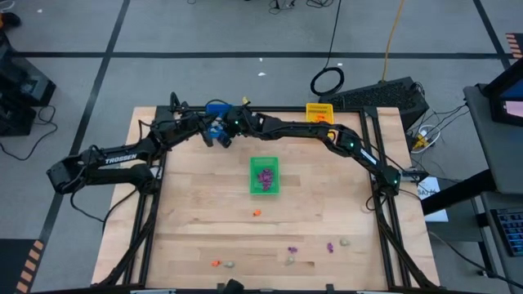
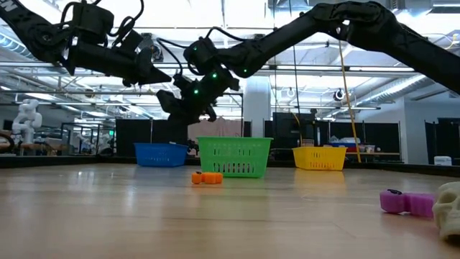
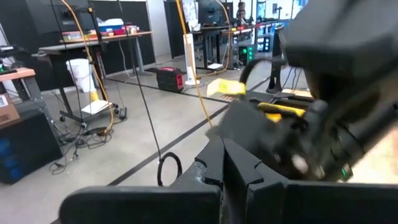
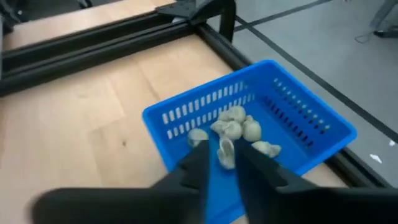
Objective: Sort Halloween decoration
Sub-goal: Put the orange skeleton toy into the yellow bin
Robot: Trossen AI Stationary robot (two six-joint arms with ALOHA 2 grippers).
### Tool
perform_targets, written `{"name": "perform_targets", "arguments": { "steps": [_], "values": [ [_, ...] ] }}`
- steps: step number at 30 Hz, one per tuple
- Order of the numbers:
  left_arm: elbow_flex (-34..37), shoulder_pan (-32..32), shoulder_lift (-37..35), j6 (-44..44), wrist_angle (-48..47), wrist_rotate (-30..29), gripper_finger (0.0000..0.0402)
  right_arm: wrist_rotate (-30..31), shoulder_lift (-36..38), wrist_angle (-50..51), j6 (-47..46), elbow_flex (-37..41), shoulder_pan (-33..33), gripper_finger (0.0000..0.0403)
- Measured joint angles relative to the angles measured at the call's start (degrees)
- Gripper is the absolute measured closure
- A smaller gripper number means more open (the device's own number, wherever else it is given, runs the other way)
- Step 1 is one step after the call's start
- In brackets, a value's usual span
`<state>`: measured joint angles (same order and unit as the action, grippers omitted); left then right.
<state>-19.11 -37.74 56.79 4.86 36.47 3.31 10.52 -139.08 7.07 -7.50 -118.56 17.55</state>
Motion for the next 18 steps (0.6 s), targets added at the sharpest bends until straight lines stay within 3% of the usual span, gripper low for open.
{"name": "perform_targets", "arguments": {
  "steps": [3,13,18],
  "values": [
    [0.0,0.0,-0.3,0.0,0.1,0.0,0.0402,0.4,0.0,-4.8,1.4,2.5,-1.0,0.0393],
    [0.0,0.0,-0.5,0.0,-0.2,0.1,0.0402,3.1,4.0,-22.4,3.0,16.8,-3.5,0.0402],
    [0.0,0.7,-0.5,0.0,-1.4,0.3,0.0402,2.8,15.1,-23.4,5.9,26.2,-3.9,0.0403]
  ]
}}
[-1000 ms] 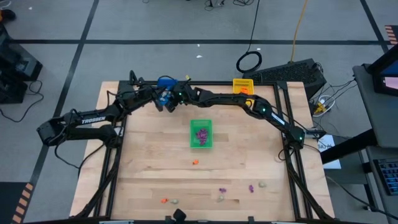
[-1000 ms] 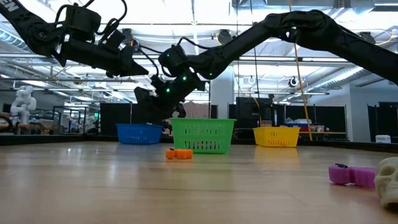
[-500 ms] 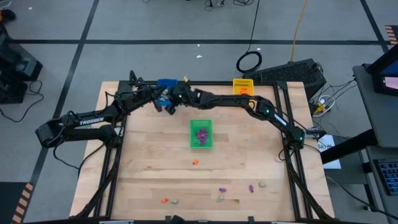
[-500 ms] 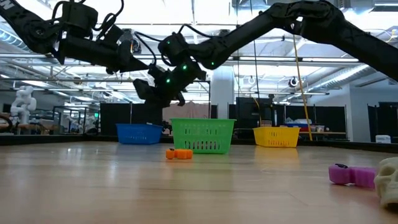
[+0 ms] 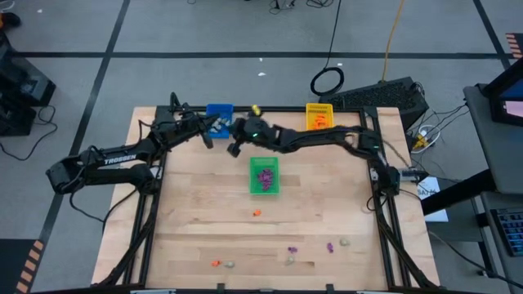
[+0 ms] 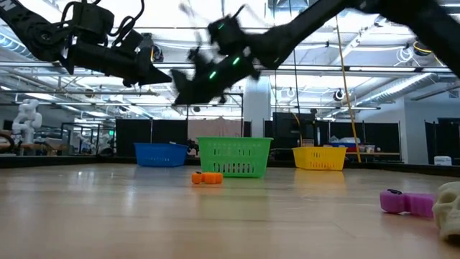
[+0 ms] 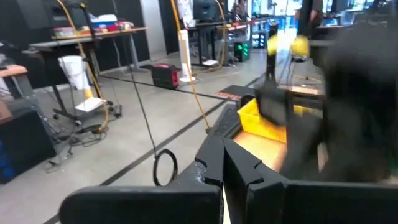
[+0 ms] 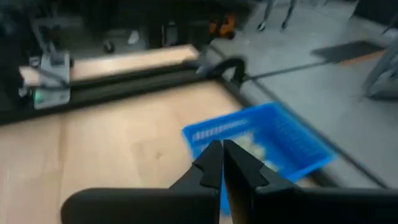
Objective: Sort Halloween decoration
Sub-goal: Put the orange skeleton toy into the yellow bin
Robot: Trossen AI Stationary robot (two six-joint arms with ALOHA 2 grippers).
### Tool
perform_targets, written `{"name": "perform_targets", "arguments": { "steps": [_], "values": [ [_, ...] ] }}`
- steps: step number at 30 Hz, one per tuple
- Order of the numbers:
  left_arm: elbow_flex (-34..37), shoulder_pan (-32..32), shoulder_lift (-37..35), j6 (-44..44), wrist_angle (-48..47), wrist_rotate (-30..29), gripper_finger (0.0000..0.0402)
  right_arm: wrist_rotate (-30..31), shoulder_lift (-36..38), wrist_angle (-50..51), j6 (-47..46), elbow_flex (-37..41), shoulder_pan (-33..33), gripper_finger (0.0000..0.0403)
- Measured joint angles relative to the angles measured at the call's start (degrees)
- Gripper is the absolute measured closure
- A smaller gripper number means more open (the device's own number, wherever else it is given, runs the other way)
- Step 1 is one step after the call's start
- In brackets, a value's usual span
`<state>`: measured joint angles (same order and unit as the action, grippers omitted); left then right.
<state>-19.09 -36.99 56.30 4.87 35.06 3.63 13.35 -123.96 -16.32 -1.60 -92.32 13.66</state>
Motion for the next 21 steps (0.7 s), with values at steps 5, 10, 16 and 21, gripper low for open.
{"name": "perform_targets", "arguments": {
  "steps": [5,10,16,21],
  "values": [
    [0.0,0.8,0.0,0.4,-0.1,3.0,0.0402,0.1,11.0,-0.7,3.1,11.3,0.1,0.0403],
    [0.0,2.2,0.0,0.4,-0.9,5.3,0.0402,-1.9,21.1,-7.0,3.7,26.0,-0.2,0.0403],
    [0.0,3.2,0.0,0.5,-1.8,6.0,0.0402,-2.8,31.3,-16.7,1.4,43.5,-0.2,0.0403],
    [-0.6,4.9,0.0,0.5,-4.2,9.1,0.0402,-2.6,38.3,-17.9,0.4,51.9,-0.6,0.0403]
  ]
}}
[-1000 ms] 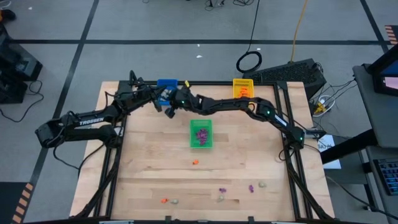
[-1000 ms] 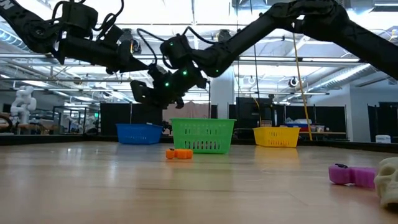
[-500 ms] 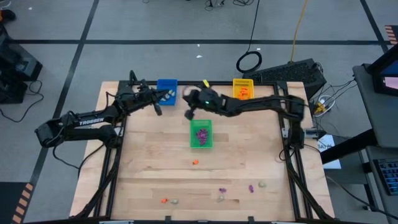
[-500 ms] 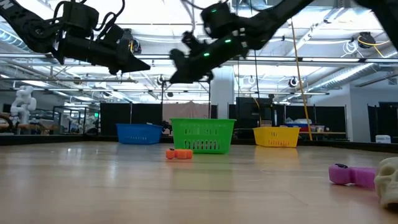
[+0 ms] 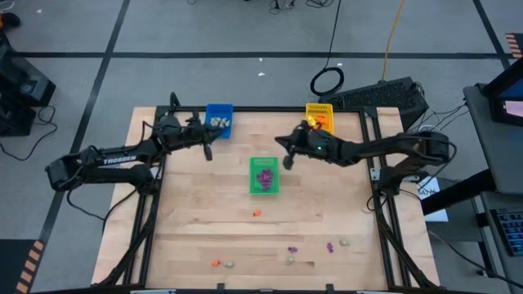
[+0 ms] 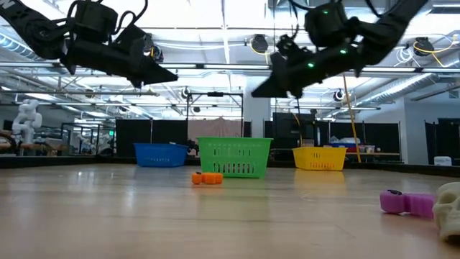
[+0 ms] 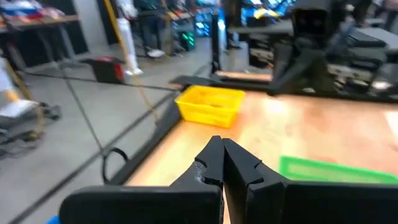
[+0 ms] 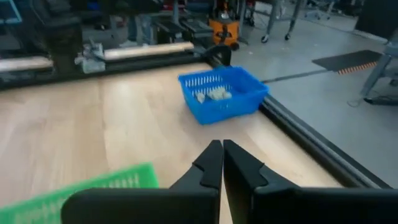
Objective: Sort Halloween decoration
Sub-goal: Put the orange skeleton toy into the yellow bin
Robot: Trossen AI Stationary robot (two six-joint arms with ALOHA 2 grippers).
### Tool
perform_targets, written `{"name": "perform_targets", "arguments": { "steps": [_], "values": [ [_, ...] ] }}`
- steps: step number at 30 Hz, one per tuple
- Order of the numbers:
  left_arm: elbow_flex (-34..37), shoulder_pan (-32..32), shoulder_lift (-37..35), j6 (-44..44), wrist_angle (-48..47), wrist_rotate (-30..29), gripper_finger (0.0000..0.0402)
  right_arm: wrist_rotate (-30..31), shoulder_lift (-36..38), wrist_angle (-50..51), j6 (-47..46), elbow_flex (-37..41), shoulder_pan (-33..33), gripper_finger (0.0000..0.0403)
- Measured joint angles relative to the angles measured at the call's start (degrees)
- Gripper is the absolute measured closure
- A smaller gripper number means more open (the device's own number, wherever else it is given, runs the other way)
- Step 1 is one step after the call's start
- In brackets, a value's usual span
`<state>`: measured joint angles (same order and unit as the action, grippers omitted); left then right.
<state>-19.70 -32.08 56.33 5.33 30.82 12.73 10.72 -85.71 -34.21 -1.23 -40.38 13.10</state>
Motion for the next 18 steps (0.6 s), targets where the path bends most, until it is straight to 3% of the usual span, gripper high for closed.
{"name": "perform_targets", "arguments": {
  "steps": [9,15,18],
  "values": [
    [-5.1,12.2,-0.1,1.1,-15.8,0.0,0.0402,-6.1,4.7,0.5,1.8,4.7,-0.4,0.0403],
    [-8.2,24.9,-0.1,-1.8,-28.4,-8.9,0.0402,-6.6,4.6,-0.9,7.9,4.8,-0.4,0.0403],
    [-9.5,31.1,-0.1,-6.1,-32.4,-12.5,0.0402,-10.4,4.6,-2.9,9.4,4.8,-0.4,0.0403]
  ]
}}
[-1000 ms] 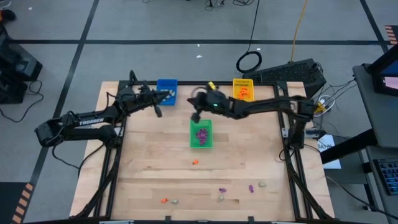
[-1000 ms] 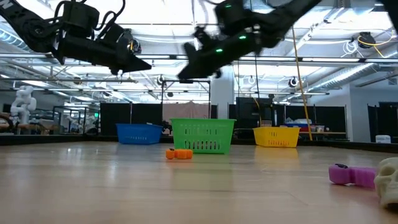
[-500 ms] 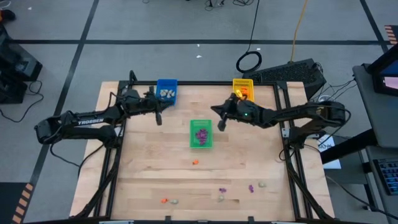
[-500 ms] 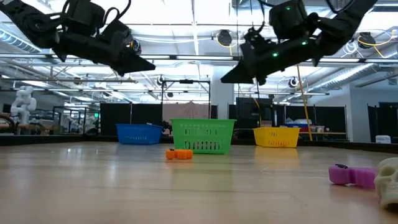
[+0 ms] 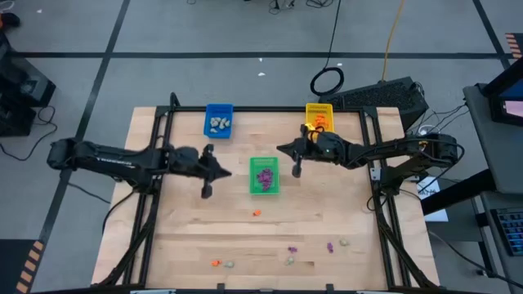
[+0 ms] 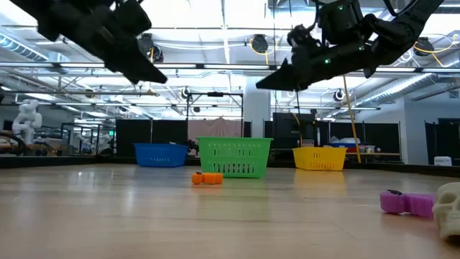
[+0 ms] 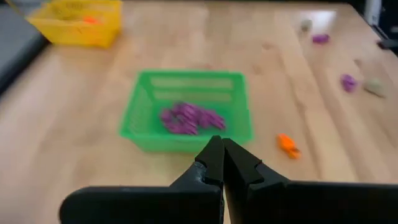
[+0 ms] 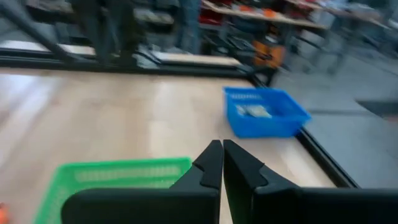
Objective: Sort Halloween decoration
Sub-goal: Put the orange skeleton toy into the yellow bin
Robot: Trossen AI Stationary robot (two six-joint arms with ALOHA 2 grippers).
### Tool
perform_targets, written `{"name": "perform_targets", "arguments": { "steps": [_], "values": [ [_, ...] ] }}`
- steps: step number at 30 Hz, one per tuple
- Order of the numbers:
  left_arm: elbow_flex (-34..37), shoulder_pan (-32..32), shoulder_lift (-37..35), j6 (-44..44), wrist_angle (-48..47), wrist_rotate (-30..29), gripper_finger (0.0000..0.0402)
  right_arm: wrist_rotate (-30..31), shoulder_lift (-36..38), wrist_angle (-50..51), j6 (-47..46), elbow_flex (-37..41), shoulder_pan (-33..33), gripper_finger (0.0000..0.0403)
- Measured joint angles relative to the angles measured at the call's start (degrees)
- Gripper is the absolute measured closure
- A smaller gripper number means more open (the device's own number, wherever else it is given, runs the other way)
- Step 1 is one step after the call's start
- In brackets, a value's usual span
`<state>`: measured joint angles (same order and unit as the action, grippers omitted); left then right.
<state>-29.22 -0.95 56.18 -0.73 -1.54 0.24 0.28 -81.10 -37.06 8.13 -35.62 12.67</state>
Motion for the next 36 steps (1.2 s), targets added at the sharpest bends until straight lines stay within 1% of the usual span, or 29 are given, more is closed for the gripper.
{"name": "perform_targets", "arguments": {
  "steps": [4,7,9,12,15,17,20,23,25,27,31,36],
  "values": [
    [-1.9,7.2,0.0,-5.3,-5.6,-4.6,0.0402,-6.5,0.0,-0.4,2.4,0.0,0.4,0.0403],
    [-2.3,12.2,0.0,-9.3,-8.4,-8.1,0.0402,-13.2,0.0,-0.5,3.4,0.0,1.1,0.0403],
    [-2.4,15.2,0.0,-12.1,-9.1,-9.5,0.0402,-14.1,0.0,-0.4,3.5,0.0,1.2,0.0403],
    [-2.4,19.9,0.0,-15.3,-10.8,-9.7,0.0402,-14.1,0.0,-0.6,4.4,0.2,1.2,0.0403],
    [-2.4,24.9,0.1,-15.8,-12.8,-9.7,0.0402,-14.1,0.0,-1.9,5.0,1.4,1.2,0.0403],
    [-2.4,28.0,0.5,-17.1,-12.6,-9.6,0.0402,-15.8,0.0,-4.6,5.0,2.6,1.5,0.0403],
    [-2.5,32.1,2.3,-22.3,-11.2,-8.3,0.0402,-17.6,0.0,-6.5,3.9,3.8,2.1,0.0403],
    [-2.5,36.6,6.0,-29.0,-8.5,-6.2,0.0402,-17.1,0.0,-6.3,2.6,4.5,2.4,0.0403],
    [-2.8,39.6,9.3,-33.3,-6.4,-6.6,0.0402,-17.1,0.0,-6.5,2.2,4.5,2.4,0.0403],
    [-5.0,41.9,13.5,-36.9,-7.4,-7.8,0.0402,-17.1,0.0,-6.6,2.2,4.5,2.3,0.0403],
    [-12.3,44.6,22.2,-41.6,-11.3,-9.0,0.0402,-17.1,0.0,-7.7,1.5,4.5,2.3,0.0403],
    [-22.9,46.5,31.6,-48.9,-20.2,-8.4,0.0398,-17.1,0.0,-8.1,0.2,4.5,2.2,0.0403]
  ]
}}
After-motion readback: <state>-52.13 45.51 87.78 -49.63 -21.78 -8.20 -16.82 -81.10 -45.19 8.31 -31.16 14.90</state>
